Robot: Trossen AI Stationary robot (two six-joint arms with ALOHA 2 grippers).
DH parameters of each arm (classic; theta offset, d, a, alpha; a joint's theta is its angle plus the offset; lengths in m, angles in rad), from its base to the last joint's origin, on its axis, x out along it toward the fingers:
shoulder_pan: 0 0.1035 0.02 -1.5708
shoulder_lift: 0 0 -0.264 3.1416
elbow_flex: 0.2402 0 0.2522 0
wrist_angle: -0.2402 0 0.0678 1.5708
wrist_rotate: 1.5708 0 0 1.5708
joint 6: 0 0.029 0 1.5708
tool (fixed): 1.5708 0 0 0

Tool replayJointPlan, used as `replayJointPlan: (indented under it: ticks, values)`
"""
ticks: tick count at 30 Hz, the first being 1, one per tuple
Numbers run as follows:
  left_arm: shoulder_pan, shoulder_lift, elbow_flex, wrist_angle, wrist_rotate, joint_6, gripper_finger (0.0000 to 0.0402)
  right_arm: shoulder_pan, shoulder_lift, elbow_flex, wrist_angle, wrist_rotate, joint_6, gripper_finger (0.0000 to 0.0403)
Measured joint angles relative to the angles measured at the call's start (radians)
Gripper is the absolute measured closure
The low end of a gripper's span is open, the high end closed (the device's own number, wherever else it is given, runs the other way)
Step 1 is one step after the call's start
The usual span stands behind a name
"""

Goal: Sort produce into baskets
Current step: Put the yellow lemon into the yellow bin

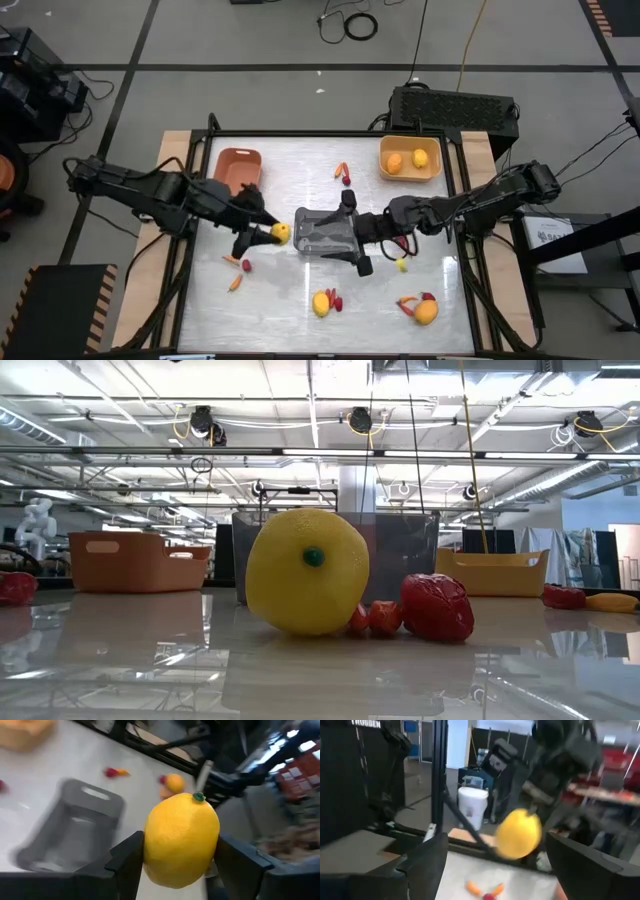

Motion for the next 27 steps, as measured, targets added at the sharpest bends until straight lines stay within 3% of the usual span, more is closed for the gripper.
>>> replayJointPlan:
  ticks: [3,7,16,19,27]
  values:
    - [0.024,0.023,0.0,0.032,0.085,-0.081,0.018,-0.007,0.0,0.051,-0.06,0.023,-0.073,0.0078]
    - [0.044,0.054,0.0,0.092,0.119,-0.156,0.018,-0.022,0.015,0.145,-0.219,0.023,-0.148,0.0078]
    - [0.074,0.116,0.0,0.128,0.241,-0.17,0.018,-0.037,0.078,0.356,-0.573,-0.024,-0.191,0.0078]
    - [0.081,0.124,0.0,0.15,0.268,-0.171,0.018,-0.049,0.101,0.389,-0.617,-0.091,-0.18,0.0078]
    - [0.089,0.13,0.0,0.17,0.271,-0.171,0.018,-0.06,0.155,0.396,-0.601,-0.1,-0.214,0.0078]
